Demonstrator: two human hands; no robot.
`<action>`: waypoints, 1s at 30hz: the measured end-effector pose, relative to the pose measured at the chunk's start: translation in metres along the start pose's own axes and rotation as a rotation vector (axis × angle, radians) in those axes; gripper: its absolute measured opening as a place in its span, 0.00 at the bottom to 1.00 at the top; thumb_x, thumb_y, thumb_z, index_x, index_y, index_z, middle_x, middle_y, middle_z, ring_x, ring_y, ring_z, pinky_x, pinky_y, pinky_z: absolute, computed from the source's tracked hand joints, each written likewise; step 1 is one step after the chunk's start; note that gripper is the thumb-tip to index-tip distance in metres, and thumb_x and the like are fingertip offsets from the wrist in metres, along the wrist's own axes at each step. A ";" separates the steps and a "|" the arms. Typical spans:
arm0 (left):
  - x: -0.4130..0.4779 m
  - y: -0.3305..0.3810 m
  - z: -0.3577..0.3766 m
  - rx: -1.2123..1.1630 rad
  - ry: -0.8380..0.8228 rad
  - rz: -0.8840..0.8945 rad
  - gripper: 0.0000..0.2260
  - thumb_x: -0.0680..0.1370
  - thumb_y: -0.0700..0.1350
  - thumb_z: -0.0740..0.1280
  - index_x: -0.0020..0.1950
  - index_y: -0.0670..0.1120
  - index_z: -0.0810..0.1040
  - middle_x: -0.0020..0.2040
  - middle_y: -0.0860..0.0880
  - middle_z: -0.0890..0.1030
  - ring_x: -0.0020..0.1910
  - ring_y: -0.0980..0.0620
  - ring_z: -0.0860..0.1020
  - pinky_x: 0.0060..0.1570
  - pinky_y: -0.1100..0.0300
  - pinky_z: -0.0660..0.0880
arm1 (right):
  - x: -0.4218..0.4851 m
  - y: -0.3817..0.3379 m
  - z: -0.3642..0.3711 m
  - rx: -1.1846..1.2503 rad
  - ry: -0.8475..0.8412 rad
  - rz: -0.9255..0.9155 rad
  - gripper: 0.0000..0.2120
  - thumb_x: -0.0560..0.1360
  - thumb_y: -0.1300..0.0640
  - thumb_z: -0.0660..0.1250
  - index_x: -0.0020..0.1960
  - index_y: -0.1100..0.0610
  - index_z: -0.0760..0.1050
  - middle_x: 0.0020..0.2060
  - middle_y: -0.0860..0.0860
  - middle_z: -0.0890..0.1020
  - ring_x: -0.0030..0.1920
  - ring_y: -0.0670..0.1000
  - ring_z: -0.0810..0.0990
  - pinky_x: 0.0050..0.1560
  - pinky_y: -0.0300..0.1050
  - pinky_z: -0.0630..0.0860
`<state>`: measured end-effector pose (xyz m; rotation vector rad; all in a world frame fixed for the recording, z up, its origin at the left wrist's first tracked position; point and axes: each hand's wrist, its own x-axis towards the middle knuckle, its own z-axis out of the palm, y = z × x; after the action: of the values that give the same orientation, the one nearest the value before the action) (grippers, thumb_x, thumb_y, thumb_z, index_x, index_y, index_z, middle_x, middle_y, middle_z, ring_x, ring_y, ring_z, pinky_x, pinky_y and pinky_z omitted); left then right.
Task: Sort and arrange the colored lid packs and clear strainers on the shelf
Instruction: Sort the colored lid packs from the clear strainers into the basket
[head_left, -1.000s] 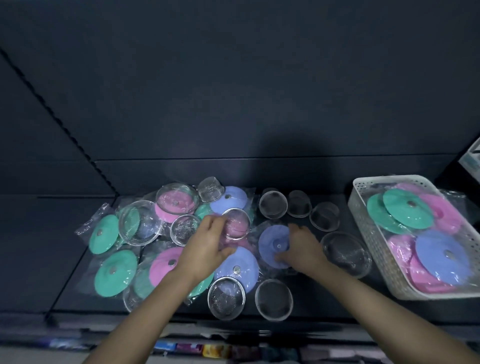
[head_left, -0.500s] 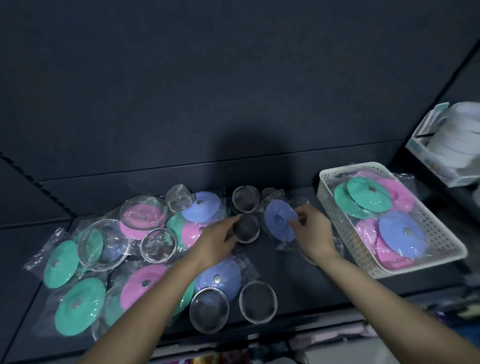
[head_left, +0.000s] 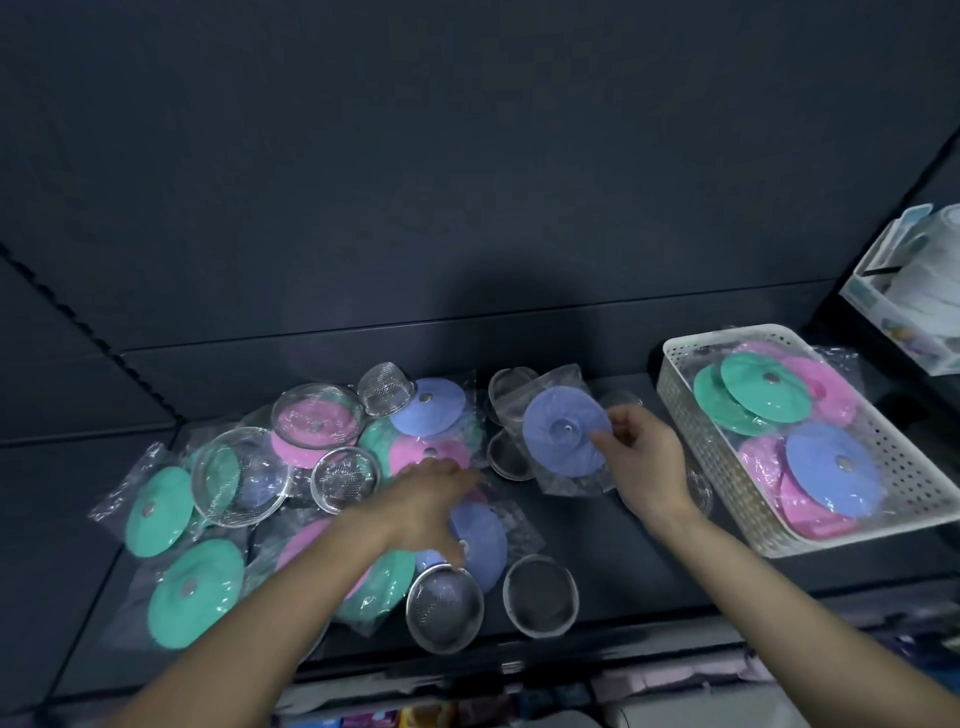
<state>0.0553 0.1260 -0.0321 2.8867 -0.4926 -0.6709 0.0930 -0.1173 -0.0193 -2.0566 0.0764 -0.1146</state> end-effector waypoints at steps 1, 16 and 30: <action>0.000 0.001 -0.001 -0.010 0.006 -0.026 0.37 0.64 0.56 0.76 0.70 0.53 0.66 0.59 0.46 0.73 0.59 0.44 0.71 0.56 0.55 0.69 | -0.002 -0.001 0.001 0.008 -0.005 0.003 0.05 0.73 0.65 0.68 0.43 0.56 0.75 0.35 0.48 0.79 0.37 0.48 0.76 0.36 0.37 0.70; -0.008 -0.005 -0.019 -0.549 0.614 -0.274 0.20 0.68 0.47 0.76 0.54 0.40 0.75 0.50 0.44 0.77 0.50 0.44 0.75 0.45 0.56 0.66 | -0.016 -0.004 0.012 0.225 0.121 0.045 0.07 0.73 0.65 0.68 0.40 0.56 0.75 0.33 0.53 0.77 0.34 0.48 0.72 0.37 0.42 0.71; -0.065 -0.051 -0.027 -1.100 0.872 -0.417 0.09 0.72 0.47 0.74 0.48 0.48 0.78 0.38 0.47 0.81 0.30 0.49 0.74 0.30 0.54 0.71 | 0.008 -0.056 0.096 0.267 -0.102 0.248 0.05 0.73 0.68 0.63 0.42 0.71 0.75 0.31 0.56 0.72 0.33 0.51 0.66 0.32 0.43 0.63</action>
<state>0.0265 0.1980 0.0080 1.8857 0.4722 0.2856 0.1124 -0.0081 -0.0142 -1.7677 0.2387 0.1281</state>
